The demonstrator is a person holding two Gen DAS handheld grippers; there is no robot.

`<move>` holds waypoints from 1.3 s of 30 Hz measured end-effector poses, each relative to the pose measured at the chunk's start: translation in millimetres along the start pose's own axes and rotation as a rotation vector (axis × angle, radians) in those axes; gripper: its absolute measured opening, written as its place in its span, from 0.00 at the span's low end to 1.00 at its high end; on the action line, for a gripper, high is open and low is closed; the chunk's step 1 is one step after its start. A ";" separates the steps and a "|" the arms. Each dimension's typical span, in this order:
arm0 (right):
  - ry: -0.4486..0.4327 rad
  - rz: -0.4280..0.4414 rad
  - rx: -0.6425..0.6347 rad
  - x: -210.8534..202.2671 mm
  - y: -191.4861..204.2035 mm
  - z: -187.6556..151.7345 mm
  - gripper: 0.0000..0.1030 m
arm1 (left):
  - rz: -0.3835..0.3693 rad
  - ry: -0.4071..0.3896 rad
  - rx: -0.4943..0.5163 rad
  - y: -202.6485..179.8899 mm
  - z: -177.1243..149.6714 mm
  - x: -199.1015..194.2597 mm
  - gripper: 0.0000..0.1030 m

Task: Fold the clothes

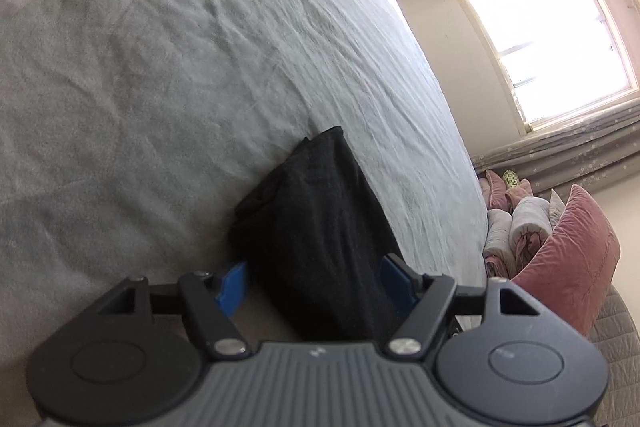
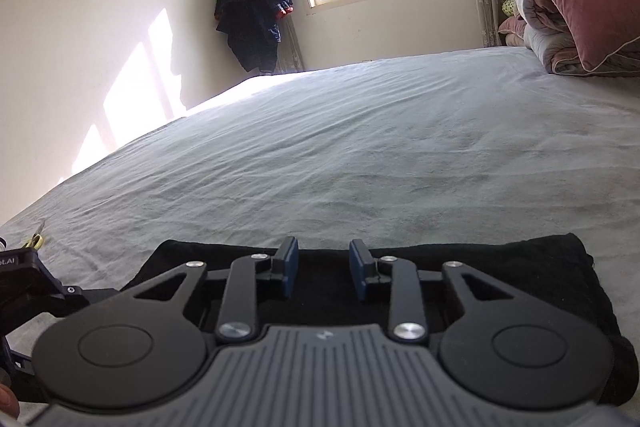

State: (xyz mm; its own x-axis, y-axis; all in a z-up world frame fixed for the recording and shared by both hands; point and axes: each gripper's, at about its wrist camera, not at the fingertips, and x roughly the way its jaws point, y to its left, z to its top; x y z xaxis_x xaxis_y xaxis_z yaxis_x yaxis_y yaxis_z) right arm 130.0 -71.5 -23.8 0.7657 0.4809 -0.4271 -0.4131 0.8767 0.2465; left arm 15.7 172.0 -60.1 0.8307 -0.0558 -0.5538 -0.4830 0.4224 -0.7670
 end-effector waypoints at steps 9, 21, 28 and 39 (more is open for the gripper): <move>0.137 -0.078 -0.075 22.2 2.8 -9.6 0.27 | 0.053 -0.160 0.079 -19.5 -25.4 2.4 0.71; 0.145 -0.016 -0.063 25.5 -0.5 -10.0 0.27 | 0.056 -0.217 0.126 -14.9 -33.5 -3.3 0.71; 0.101 0.000 0.009 39.7 -8.0 -9.4 0.29 | 0.043 -0.243 0.128 -12.3 -38.1 -5.0 0.69; 0.195 0.175 0.220 4.1 -42.1 -9.4 0.31 | 0.096 -0.281 0.145 -12.3 -31.7 -9.1 0.09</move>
State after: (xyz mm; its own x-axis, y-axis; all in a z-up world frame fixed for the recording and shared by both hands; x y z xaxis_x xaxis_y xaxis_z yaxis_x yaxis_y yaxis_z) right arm 145.8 -106.4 -44.0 0.5755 0.6357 -0.5145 -0.3978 0.7672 0.5031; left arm 5.3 138.7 -56.0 0.8368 0.2337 -0.4951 -0.5352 0.5392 -0.6502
